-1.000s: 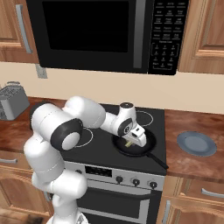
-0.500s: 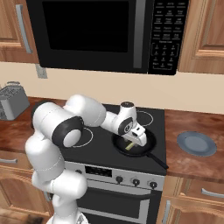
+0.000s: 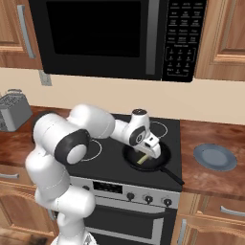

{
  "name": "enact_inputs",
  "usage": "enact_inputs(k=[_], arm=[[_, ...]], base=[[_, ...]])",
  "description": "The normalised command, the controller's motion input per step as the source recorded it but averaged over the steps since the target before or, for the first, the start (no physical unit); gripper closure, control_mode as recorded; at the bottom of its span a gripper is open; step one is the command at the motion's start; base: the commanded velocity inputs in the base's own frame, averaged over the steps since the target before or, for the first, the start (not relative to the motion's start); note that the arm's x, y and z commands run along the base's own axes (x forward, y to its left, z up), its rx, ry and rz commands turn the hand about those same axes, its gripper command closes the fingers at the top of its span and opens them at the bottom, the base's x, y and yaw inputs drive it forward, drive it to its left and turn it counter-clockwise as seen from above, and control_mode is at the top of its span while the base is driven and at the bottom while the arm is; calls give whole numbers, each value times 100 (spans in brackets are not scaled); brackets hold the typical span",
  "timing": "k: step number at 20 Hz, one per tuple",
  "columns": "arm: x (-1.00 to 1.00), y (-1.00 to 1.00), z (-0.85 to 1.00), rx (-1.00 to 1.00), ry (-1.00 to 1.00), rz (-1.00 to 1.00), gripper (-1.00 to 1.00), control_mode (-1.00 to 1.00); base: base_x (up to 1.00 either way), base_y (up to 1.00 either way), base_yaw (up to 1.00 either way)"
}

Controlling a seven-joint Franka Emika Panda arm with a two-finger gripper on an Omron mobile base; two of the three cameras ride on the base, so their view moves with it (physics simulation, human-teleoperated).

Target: Pick up the butter stick and place it in the pan. Then turn on the burner for the pan.

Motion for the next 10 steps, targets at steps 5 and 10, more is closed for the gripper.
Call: enact_inputs(k=[5,10], arm=[[-30,0,52,0,-2,1,-100,-100],[-55,0,25,0,-9,8,-100,-100]], base=[[0,0,0],[0,0,0]])
